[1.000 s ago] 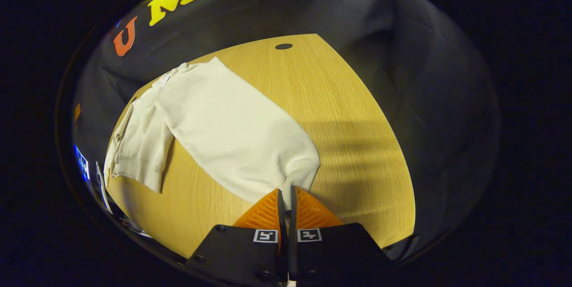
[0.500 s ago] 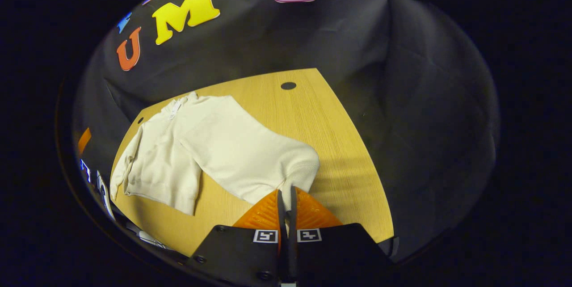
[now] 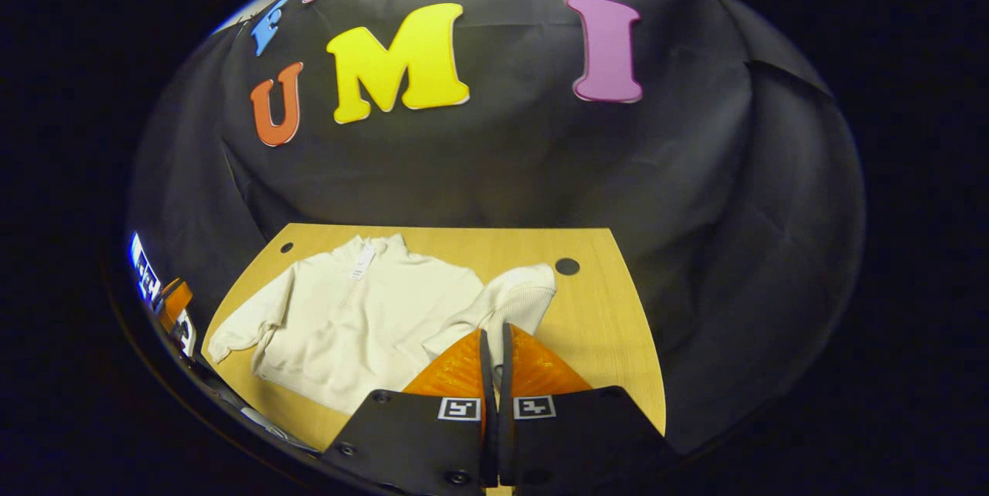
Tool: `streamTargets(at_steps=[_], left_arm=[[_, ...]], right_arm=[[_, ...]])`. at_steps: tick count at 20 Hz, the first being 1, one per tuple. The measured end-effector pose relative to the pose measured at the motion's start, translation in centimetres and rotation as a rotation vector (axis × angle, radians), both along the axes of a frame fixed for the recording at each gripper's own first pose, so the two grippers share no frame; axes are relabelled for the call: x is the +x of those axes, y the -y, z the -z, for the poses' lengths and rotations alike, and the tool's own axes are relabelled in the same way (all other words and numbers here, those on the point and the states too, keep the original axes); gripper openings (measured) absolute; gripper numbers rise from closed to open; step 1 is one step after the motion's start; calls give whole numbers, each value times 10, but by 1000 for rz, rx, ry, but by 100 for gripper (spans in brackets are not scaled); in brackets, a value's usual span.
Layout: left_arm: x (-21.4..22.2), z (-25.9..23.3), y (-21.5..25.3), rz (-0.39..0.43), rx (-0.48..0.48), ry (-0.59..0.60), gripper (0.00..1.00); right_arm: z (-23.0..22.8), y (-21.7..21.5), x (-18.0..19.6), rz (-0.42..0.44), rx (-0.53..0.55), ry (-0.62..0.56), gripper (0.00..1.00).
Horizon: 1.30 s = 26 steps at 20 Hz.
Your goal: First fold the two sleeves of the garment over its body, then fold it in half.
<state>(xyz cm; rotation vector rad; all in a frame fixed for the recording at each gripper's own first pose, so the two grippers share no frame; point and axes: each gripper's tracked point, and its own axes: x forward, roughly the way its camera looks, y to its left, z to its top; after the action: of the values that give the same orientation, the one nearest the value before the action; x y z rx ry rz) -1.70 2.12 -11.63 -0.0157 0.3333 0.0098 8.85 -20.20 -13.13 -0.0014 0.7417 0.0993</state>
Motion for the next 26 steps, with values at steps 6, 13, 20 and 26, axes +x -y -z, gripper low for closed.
streamTargets(at_steps=[6,13,20,26], left_arm=[[-19,-13,-46,-88,-27,27,99],[-63,-12,-121,-235,-23,20,97],[-82,-16,-135,-260,-10,22,98],[-81,-12,-130,-217,11,-8,98]], right_arm=[[2,-121,73,-218,-14,21,1],[80,-285,119,-445,-22,-31,1],[183,-394,138,-509,-58,-124,0],[256,-460,135,-535,-96,-191,1]])
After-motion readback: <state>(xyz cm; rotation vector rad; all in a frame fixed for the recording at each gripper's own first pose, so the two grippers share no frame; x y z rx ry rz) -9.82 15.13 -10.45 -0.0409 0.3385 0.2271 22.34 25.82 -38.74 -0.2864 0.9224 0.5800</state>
